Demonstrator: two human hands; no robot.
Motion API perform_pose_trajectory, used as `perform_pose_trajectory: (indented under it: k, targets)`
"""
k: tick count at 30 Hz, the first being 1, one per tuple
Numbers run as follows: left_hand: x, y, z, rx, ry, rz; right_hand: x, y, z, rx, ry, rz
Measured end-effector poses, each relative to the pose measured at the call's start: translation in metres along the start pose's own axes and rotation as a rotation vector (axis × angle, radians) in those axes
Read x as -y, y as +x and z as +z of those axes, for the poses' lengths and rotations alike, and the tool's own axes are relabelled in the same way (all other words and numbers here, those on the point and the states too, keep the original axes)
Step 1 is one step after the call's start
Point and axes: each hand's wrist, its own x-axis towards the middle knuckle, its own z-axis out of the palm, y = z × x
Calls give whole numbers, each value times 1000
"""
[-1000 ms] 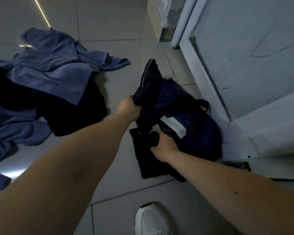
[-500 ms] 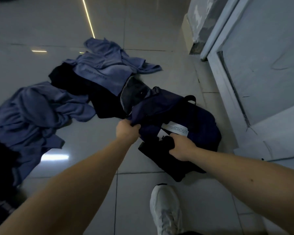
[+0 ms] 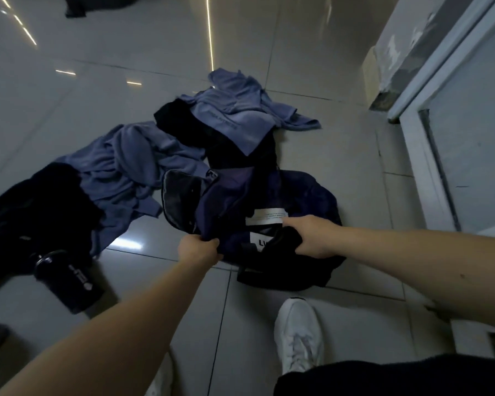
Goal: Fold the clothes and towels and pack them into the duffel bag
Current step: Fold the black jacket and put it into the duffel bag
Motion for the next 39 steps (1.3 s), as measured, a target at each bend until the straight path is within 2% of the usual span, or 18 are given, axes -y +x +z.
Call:
perform_pose_trajectory:
  k: [2, 3, 6, 7, 10, 12, 15, 17, 20, 23, 28, 33, 39]
  targets:
    - [-1, 0, -8, -11, 117, 47, 4, 5, -12, 42, -59, -55]
    - [-4, -1, -11, -69, 187, 123, 6, 9, -18, 67, -72, -76]
    - [-18, 3, -14, -379, 516, 517, 10, 23, -33, 117, -42, -94]
    - [-22, 10, -12, -403, 680, 715, 11, 29, -35, 130, 9, -68]
    - [-41, 43, -3, -242, 1137, 1263, 14, 46, -32, 118, 215, -3]
    - [-60, 55, 1, -24, 1462, 1409, 16, 55, -24, 141, 306, 41]
    - [-88, 68, 3, 223, 1807, 1411, 16, 67, -3, 174, 419, 147]
    - [-99, 80, 2, 266, 1938, 1375, 16, 73, 9, 186, 465, 175]
    - [-98, 98, 1, 301, 2009, 1358, 17, 78, 30, 212, 492, 151]
    - [-88, 113, 7, 355, 2084, 1239, 16, 77, 48, 219, 466, 134]
    - [-72, 128, 19, 304, 1985, 1032, 10, 76, 63, 163, 455, 135]
    - [-58, 134, 32, 248, 1919, 1016, 7, 77, 63, 153, 422, 127]
    - [-45, 134, 32, 275, 1908, 955, 12, 74, 59, 110, 342, 88]
